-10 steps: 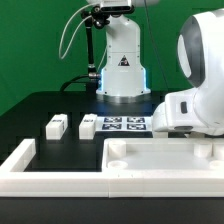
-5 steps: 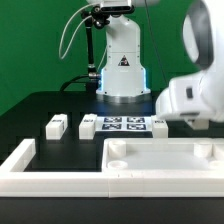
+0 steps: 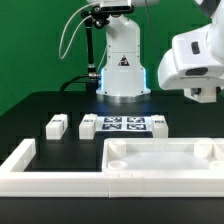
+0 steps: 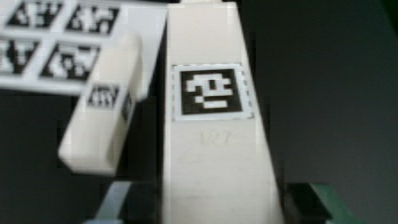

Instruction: Assemble desk

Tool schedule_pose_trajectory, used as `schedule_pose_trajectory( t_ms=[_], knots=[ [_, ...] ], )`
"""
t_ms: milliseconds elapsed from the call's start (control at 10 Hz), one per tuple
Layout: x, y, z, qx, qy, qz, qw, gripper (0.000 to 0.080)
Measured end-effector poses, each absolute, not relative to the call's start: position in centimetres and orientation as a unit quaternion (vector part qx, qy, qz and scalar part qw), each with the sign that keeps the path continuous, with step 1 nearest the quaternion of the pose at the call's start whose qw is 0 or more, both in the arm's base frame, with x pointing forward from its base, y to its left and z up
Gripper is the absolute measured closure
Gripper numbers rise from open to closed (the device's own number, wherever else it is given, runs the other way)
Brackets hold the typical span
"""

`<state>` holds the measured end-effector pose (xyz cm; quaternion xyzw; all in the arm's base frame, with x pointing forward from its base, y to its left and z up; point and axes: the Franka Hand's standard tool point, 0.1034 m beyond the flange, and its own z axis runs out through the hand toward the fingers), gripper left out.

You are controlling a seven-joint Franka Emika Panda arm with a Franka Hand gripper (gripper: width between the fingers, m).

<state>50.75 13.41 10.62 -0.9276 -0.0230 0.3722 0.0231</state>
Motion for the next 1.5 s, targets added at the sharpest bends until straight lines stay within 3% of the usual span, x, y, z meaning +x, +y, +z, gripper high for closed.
schedule_pose_trajectory(
  t_ms=[200, 400, 500, 700, 1100, 1300, 1500],
  knots=[
    [51.9, 13.5, 11.2, -0.947, -0.031, 0.319, 0.030, 0.0509],
    [56.3, 11.9, 16.2, -0.966, -0.050, 0.249, 0.050, 0.0509],
    [58.1, 11.2, 17.8, -0.977, -0.046, 0.200, 0.055, 0.0509],
    [58.2, 11.7, 16.7, -0.989, -0.045, 0.133, 0.054, 0.0509],
    [60.0, 11.4, 16.8, -0.997, -0.047, 0.002, 0.055, 0.0509],
    [63.7, 11.1, 19.1, -0.993, -0.057, -0.082, 0.058, 0.0509],
    [65.1, 11.2, 19.4, -0.982, -0.053, -0.168, 0.061, 0.0509]
  ],
)
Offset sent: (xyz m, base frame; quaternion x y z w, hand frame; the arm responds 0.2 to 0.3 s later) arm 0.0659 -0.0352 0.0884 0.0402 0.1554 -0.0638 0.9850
